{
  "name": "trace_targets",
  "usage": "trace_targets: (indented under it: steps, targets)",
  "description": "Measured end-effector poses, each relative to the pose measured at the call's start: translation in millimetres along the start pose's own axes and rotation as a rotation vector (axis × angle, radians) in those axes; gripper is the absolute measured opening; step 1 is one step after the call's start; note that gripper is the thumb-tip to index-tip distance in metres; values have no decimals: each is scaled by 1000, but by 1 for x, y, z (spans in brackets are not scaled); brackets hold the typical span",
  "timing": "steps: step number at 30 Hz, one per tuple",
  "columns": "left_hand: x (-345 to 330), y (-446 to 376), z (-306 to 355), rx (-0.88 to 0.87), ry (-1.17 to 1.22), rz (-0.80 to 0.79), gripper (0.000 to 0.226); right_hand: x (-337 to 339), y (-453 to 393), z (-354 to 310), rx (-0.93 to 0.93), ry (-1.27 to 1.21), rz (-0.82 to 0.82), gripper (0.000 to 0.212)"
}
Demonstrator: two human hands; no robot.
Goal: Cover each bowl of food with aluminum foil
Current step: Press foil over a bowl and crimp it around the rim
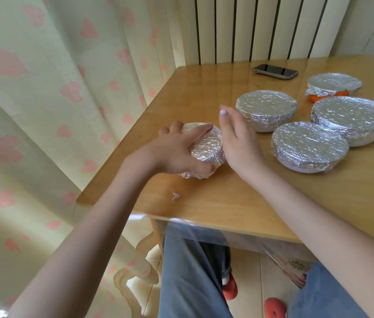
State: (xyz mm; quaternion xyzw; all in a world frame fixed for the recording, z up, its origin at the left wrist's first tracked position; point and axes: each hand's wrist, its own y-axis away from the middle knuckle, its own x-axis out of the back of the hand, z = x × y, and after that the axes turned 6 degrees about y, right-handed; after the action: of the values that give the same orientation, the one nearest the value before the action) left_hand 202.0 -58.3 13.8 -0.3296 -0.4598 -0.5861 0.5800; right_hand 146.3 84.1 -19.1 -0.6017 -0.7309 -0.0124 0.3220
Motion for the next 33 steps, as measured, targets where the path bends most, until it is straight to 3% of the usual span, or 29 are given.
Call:
trace_targets:
  steps: [4, 7, 10, 12, 15, 18, 23, 27, 30, 33]
  targets:
    - [-7, 7, 17, 145, -134, 9, 113, 25, 28, 10, 69, 9, 169, 29]
    - [6, 9, 20, 151, -147, -124, 134, 35, 62, 15, -15, 21, 69, 31]
    - [27, 6, 22, 0, -283, -217, 145, 31, 80, 14, -12, 85, -97, 45]
    - [34, 0, 29, -90, -335, -301, 147, 23, 80, 11, 19, 169, -113, 57]
    - [29, -14, 35, -155, -349, -378, 138, 13, 73, 5, 74, 279, -21, 54]
    - [21, -22, 30, -192, -311, -337, 114, 11, 66, 4, 87, 328, 44, 46]
    - [17, -22, 30, -190, -337, -301, 99, 10, 64, 12, 134, 262, 27, 34]
    - [15, -23, 29, -159, -352, -254, 87, 11, 66, 13, -103, -68, 79, 33]
    - [13, -23, 29, -104, -356, -207, 85, 11, 80, 12, -324, -168, 115, 31]
    - [19, -21, 32, -45, -356, -264, 109, 18, 80, 3, -687, -670, -107, 30]
